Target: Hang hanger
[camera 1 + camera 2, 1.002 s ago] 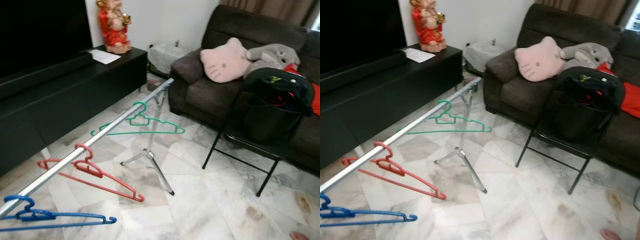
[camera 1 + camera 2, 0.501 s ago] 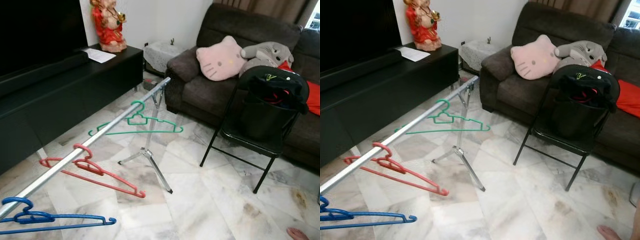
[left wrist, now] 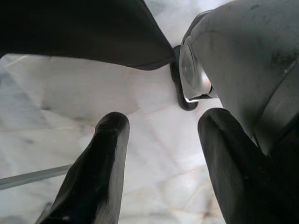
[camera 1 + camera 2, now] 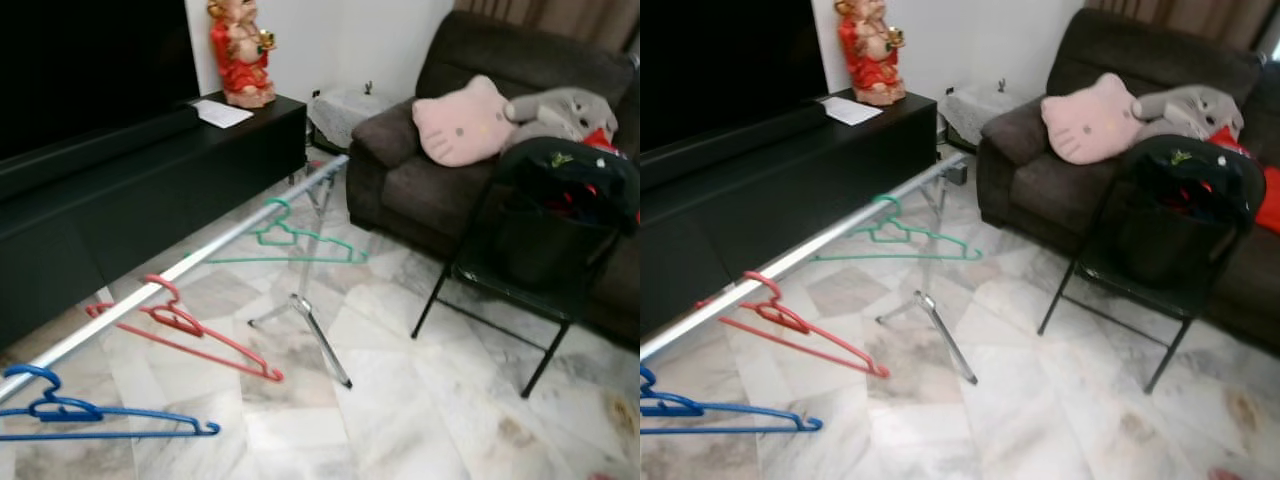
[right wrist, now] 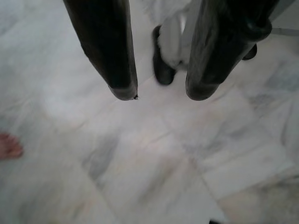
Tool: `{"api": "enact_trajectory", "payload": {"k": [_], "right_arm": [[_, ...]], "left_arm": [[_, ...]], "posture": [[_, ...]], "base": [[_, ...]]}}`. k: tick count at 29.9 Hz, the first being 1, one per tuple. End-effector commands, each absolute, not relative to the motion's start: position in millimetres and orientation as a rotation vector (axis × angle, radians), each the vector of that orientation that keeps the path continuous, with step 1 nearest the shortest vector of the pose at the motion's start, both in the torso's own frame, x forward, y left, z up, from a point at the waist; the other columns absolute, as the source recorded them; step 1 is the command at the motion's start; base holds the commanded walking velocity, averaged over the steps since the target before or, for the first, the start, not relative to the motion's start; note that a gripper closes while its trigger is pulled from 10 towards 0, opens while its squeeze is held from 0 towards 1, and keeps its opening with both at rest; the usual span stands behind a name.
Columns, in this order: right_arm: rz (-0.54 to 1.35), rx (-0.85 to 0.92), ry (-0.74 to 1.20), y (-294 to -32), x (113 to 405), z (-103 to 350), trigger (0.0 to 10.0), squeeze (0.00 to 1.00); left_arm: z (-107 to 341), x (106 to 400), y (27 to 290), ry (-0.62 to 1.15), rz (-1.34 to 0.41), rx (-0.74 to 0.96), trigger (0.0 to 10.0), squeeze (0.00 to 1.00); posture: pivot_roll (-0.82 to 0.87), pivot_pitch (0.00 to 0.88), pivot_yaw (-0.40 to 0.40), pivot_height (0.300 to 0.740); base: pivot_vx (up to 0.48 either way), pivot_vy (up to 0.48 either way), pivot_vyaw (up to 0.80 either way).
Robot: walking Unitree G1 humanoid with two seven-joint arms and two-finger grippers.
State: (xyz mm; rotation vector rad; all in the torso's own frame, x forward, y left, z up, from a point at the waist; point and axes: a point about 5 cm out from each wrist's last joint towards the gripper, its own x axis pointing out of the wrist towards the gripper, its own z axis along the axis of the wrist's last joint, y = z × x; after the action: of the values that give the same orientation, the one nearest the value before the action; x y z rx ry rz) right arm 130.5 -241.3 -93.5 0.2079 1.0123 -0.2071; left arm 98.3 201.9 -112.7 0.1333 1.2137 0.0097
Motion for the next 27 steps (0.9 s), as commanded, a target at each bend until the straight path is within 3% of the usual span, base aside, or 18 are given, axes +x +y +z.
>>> {"api": "enact_trajectory", "payload": {"k": [1, 18, 27], "right_arm": [[-0.206, 0.22, 1.009, -238.4, 132.4, -93.7, 10.0, 0.0], [-0.206, 0.222, 1.008, -238.2, 132.5, -93.7, 10.0, 0.0], [-0.211, 0.224, 1.007, -238.4, 132.4, -93.7, 10.0, 0.0]], "left_arm": [[-110.3, 111.7, 190.5, 1.157, -0.034, 0.111, 10.0, 0.0], [-110.3, 111.8, 190.6, 1.157, -0.036, 0.113, 10.0, 0.0], [-110.2, 111.7, 190.4, 1.149, -0.02, 0.09, 10.0, 0.0]], "posture": [[0.02, 0.0, -0.054, 0.74], [0.03, 0.0, -0.054, 0.74], [0.03, 0.0, -0.053, 0.74]], "base": [[0.0, -0.311, 0.0], [0.0, -0.309, 0.0], [0.0, 0.0, 0.0]]}}
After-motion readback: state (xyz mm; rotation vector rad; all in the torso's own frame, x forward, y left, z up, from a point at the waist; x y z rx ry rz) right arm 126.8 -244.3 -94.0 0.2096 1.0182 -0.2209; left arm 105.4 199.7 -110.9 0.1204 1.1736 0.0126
